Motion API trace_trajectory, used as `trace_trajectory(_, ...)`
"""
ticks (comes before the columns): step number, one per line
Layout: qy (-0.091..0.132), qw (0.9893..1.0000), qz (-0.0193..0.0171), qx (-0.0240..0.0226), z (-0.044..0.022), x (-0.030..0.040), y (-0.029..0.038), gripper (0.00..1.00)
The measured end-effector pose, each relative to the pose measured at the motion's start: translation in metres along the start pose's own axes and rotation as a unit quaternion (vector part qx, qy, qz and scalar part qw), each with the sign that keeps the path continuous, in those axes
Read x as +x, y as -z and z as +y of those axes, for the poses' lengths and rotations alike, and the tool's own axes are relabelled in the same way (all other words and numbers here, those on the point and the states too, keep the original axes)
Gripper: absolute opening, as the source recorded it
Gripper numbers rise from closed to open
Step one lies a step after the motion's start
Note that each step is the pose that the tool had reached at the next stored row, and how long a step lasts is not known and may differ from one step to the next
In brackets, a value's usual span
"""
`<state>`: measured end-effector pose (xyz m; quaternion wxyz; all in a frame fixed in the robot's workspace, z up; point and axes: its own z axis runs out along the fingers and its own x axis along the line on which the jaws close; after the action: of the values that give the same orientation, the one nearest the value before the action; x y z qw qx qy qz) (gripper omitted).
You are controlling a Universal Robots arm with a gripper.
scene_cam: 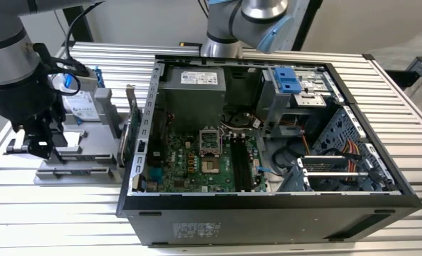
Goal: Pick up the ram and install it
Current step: 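Pick up the ram and move it above insertion slot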
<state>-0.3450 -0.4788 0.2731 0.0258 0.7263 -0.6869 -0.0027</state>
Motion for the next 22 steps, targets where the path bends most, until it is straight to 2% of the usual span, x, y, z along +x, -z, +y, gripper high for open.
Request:
trace_trajectory(14, 0.0, 1.0, 0.0041, -0.0003, -0.0004, 0.0026, -0.0142, 0.0)
trace_trajectory(22, 0.001, 1.0, 0.0047, 0.0007, -0.0009, 0.0024, -0.0238, 0.0)
